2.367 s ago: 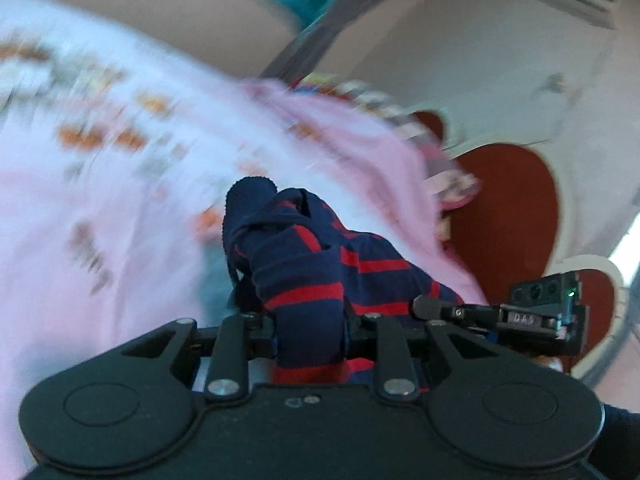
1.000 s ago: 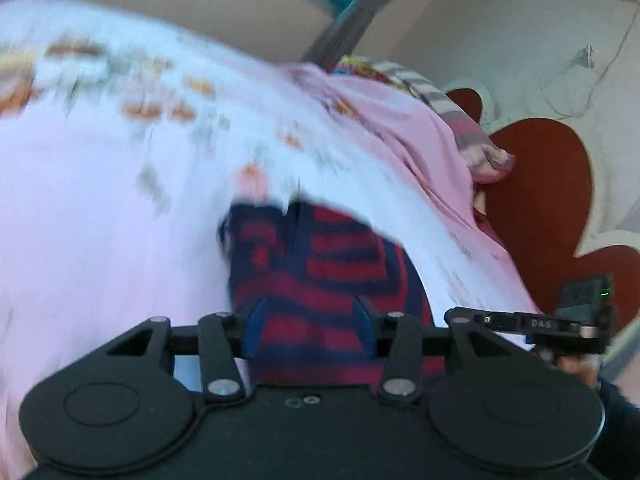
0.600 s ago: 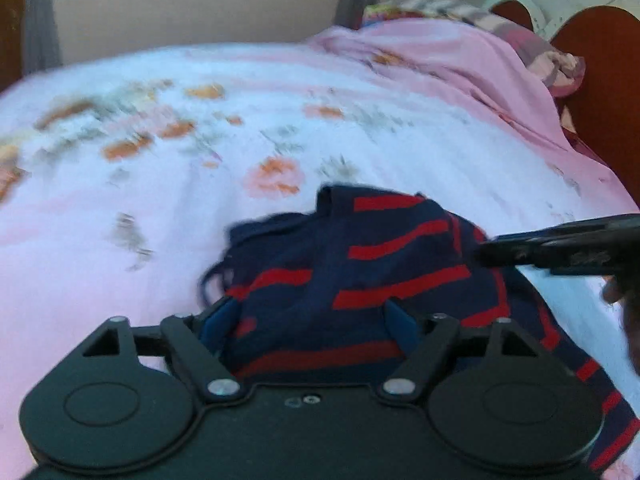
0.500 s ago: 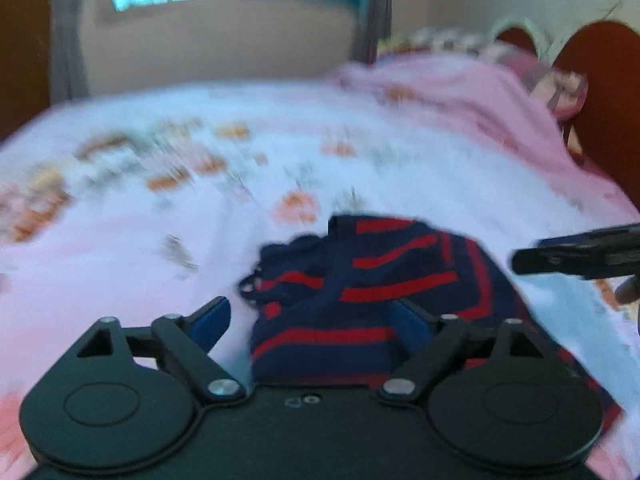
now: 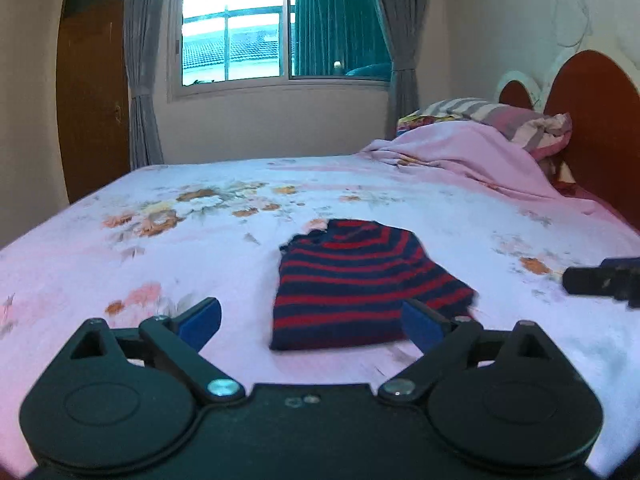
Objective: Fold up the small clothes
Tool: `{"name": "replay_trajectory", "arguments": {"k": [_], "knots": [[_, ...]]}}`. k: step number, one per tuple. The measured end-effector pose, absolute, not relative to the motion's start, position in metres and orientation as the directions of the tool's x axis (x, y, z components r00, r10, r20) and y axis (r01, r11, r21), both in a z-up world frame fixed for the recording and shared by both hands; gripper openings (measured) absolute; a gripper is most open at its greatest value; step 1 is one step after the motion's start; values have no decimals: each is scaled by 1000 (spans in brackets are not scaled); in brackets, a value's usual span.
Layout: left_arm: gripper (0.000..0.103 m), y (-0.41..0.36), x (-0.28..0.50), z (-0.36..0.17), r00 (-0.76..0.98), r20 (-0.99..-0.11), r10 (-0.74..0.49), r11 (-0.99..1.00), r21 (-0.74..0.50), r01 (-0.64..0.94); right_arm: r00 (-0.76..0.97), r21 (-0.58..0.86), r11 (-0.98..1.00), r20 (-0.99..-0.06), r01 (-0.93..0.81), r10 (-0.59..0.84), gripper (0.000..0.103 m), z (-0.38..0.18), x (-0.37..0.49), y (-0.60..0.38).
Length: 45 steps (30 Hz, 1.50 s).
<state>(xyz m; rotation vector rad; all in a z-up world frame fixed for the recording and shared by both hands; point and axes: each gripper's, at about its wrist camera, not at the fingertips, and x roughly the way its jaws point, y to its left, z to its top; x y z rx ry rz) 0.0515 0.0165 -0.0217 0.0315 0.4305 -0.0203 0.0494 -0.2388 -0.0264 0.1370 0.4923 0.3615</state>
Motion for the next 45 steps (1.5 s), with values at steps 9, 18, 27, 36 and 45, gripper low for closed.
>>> {"name": "replay_trajectory", "arguments": {"k": [9,18,27,36,45], "knots": [[102,7,-12,-4,913,-407,5,997,75,28,875,80,947,-366,-310,317,103,-5,-12,-218],[102,13,-25,2,918,-396,-28,999,13,36,879,69,964,-398,-256,262,103,-10,-26,-219],[102,13,-26,1,916,-400,-14,1000,12,20,872,76,966,-416,-248,257,103,-10,-27,-217],[102,14,-24,0,918,-396,-11,1000,5,14,871,81,967,-421,-243,254,103,-11,-26,-218],[102,12,-24,0,919,-394,-30,999,2,34,869,86,966,-421,-245,259,103,-9,-25,-218]]}}
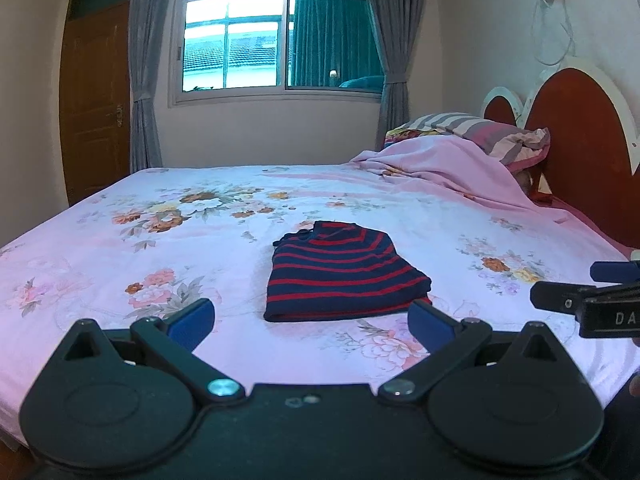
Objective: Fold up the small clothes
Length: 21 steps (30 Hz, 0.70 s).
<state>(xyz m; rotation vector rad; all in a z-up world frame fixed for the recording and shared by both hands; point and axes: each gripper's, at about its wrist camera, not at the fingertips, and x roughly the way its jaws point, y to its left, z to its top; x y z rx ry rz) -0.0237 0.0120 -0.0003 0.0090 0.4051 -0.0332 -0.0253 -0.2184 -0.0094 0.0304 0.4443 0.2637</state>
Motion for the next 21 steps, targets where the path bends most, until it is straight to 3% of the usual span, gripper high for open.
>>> {"name": "replay_trajectory", "arguments": {"k": [21], "knots": [[102,10,-22,4,923,-382,-43,998,18,54,882,102,966,-395,-236,257,103,-4,-24,-226]]}}
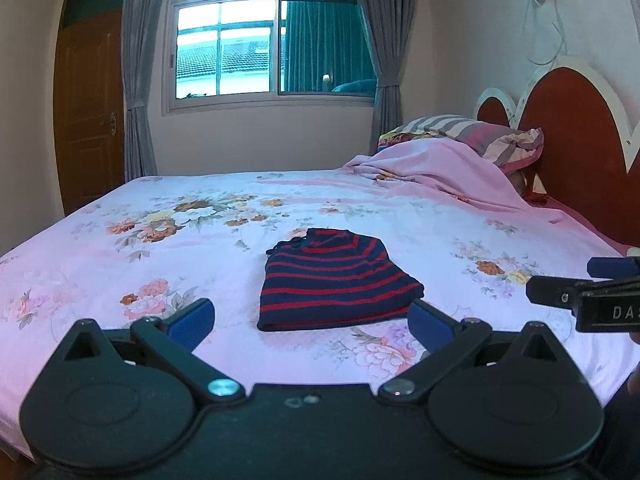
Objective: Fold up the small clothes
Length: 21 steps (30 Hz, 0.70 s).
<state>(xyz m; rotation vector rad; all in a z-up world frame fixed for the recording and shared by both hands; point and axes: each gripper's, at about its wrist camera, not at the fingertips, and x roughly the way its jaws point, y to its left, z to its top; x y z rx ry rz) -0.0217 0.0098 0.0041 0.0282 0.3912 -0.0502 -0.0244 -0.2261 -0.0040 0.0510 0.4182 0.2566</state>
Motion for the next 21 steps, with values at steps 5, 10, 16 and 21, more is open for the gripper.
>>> {"name": "replay_trajectory", "arguments": {"k": [5,10,16,21], "knots": [[102,9,-22,4,924,-380,-45,998,17,56,884,104,966,-391,-235,257,103,-4,-24,-227],[102,11,-21,4,925,-378,-49,998,17,59,887,102,968,-386,-231,252,103,-3,-25,-226],[102,10,-21,4,925,-378,-50,998,18,61,887,103,968,-387,-231,252,103,-4,-24,-225],[102,10,-21,4,924,-379,-52,998,18,64,886,103,967,-389,-231,253,103,-4,-25,-223]]}}
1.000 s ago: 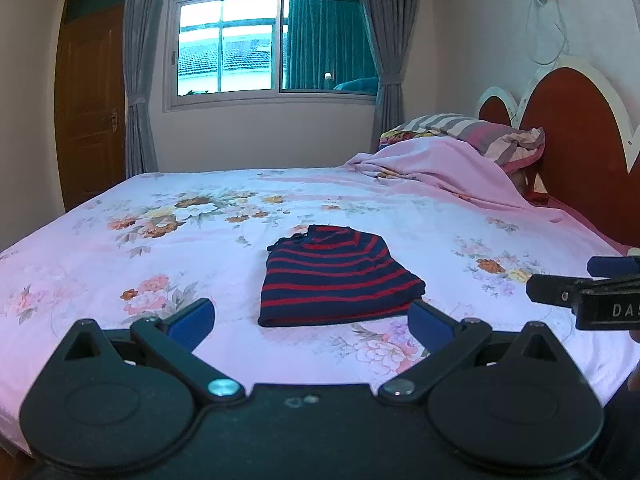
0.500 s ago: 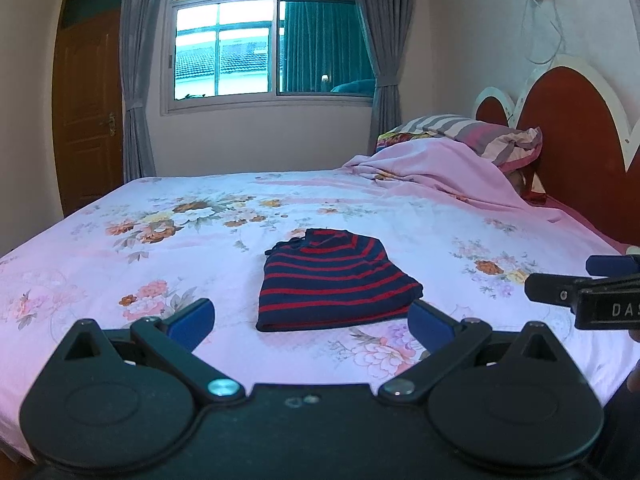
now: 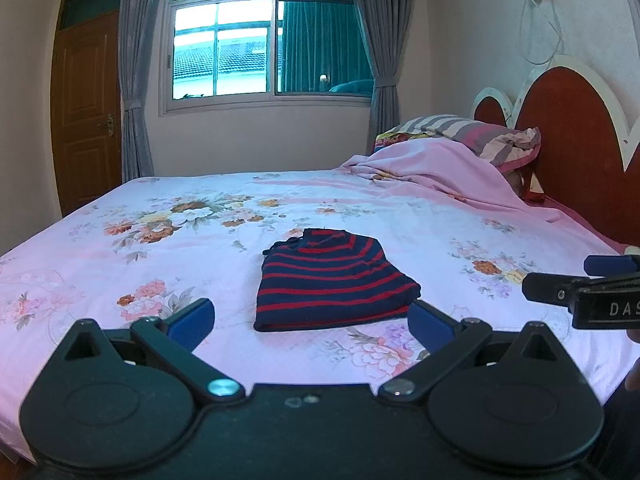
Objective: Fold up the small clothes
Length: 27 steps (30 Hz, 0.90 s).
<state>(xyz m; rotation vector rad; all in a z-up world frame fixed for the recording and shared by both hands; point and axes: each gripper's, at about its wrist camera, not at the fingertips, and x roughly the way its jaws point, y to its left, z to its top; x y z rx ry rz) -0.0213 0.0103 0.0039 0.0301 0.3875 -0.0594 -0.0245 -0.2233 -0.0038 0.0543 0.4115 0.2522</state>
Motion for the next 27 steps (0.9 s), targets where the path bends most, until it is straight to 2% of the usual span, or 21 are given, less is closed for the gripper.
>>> {"name": "replay_trajectory", "arguments": {"k": [27], "knots": [[102,11,-20,0,920,-389,-59,997,31,77,883,108,967,-392,-233,256,103,-8,-26,-218]]}}
